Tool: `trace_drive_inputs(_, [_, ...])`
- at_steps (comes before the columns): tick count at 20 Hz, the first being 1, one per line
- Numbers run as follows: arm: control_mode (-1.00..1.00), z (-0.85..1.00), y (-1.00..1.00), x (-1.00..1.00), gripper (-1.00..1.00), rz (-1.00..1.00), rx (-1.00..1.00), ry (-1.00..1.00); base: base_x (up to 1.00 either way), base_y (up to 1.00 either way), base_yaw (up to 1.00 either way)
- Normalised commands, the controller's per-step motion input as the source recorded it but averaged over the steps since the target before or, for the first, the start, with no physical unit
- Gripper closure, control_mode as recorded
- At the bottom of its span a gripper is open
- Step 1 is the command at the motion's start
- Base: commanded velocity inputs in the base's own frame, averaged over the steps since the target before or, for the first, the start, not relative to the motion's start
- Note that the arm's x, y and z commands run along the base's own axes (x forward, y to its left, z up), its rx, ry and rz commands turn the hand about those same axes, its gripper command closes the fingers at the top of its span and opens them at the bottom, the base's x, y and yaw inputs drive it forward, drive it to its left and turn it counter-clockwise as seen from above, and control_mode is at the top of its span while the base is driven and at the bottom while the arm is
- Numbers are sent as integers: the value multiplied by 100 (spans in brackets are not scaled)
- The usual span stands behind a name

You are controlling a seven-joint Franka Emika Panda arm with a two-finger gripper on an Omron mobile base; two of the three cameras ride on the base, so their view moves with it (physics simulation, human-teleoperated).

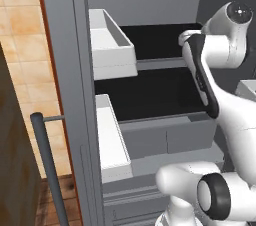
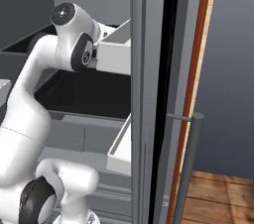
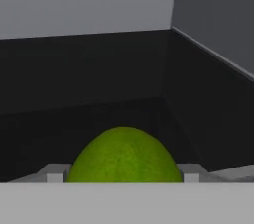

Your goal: Grab the garlic and lime from the fridge, place them in the blender, close the lid, and turn on the blender to create a marinade.

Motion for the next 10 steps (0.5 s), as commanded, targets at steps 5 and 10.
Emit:
trace_drive_inputs(5, [-100, 21, 47, -100, 100, 0, 0, 0, 0, 0, 0])
trace_drive_inputs(10, [-100, 7, 41, -100, 100, 0, 5, 4, 0, 0, 0])
